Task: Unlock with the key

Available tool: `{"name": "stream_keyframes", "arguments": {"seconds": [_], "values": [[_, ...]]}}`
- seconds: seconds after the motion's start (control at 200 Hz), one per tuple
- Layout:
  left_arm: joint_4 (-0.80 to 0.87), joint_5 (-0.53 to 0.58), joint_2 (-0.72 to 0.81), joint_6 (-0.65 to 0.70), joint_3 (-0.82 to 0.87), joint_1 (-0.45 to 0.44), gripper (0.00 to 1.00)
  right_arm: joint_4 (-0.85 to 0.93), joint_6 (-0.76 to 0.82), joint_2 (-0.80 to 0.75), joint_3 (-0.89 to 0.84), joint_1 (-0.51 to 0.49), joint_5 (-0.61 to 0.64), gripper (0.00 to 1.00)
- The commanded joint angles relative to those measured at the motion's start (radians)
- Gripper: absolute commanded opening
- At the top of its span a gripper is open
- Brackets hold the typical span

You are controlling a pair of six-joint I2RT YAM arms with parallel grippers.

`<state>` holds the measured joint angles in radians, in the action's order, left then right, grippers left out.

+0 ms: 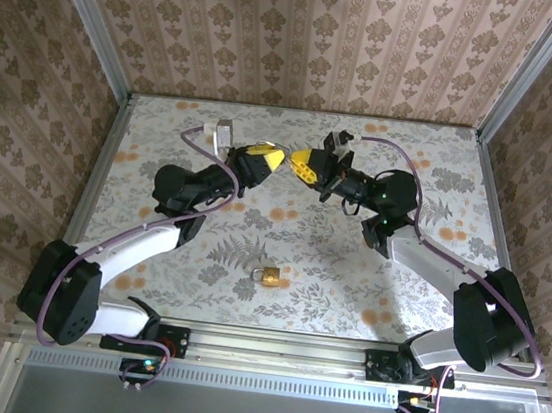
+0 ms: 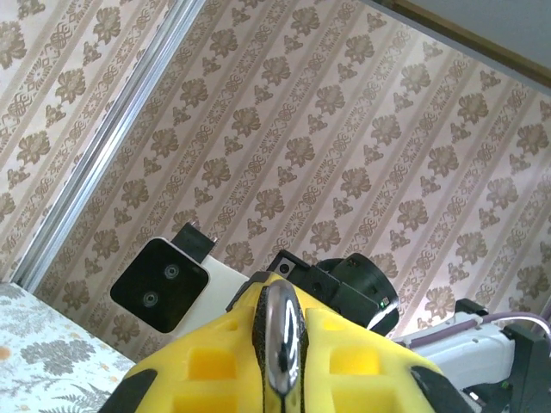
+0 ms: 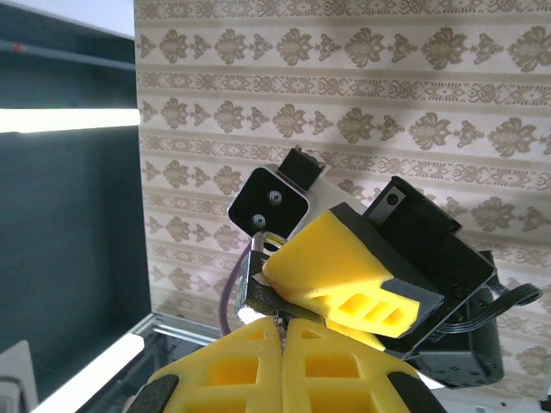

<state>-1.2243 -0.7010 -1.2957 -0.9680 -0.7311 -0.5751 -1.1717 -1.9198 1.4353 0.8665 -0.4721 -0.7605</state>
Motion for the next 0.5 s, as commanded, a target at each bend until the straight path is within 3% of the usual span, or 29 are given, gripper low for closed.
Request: {"name": "stream_keyframes", "arguments": {"seconds": [0.0, 0.12, 0.165, 0.2, 0.28, 0.355, 0.415, 0.495], "values": [[-0.052, -0.174, -0.017, 0.056, -0.037, -0.004, 0.00, -0.056, -0.049, -0.037, 0.059, 0.047, 0.234, 0.00], [-0.007, -0.179, -0.025, 0.043, -0.066, 0.003, 0.00, 0.155, 0.083, -0.104, 0.035, 0.051, 0.172, 0.00], [0.064, -0.182, -0.005, 0.063, -0.057, 0.015, 0.00, 0.292, 0.182, -0.148, 0.030, 0.053, 0.148, 0.13], [0.137, -0.185, 0.021, 0.095, -0.047, 0.023, 0.00, 0.460, 0.279, -0.189, 0.034, 0.054, 0.129, 0.32], [0.390, -0.214, 0.104, 0.206, -0.045, 0.038, 0.00, 1.015, 0.667, -0.325, 0.106, 0.074, 0.149, 0.59], [0.807, -0.227, 0.196, 0.410, -0.100, 0.038, 0.00, 1.437, 1.004, -0.430, 0.203, 0.084, 0.282, 0.75], [1.171, -0.175, 0.236, 0.610, -0.170, 0.016, 0.00, 1.567, 1.170, -0.464, 0.246, 0.099, 0.318, 0.78], [1.410, -0.150, 0.219, 0.737, -0.218, -0.018, 0.00, 1.633, 1.297, -0.442, 0.294, 0.097, 0.275, 0.79]]}}
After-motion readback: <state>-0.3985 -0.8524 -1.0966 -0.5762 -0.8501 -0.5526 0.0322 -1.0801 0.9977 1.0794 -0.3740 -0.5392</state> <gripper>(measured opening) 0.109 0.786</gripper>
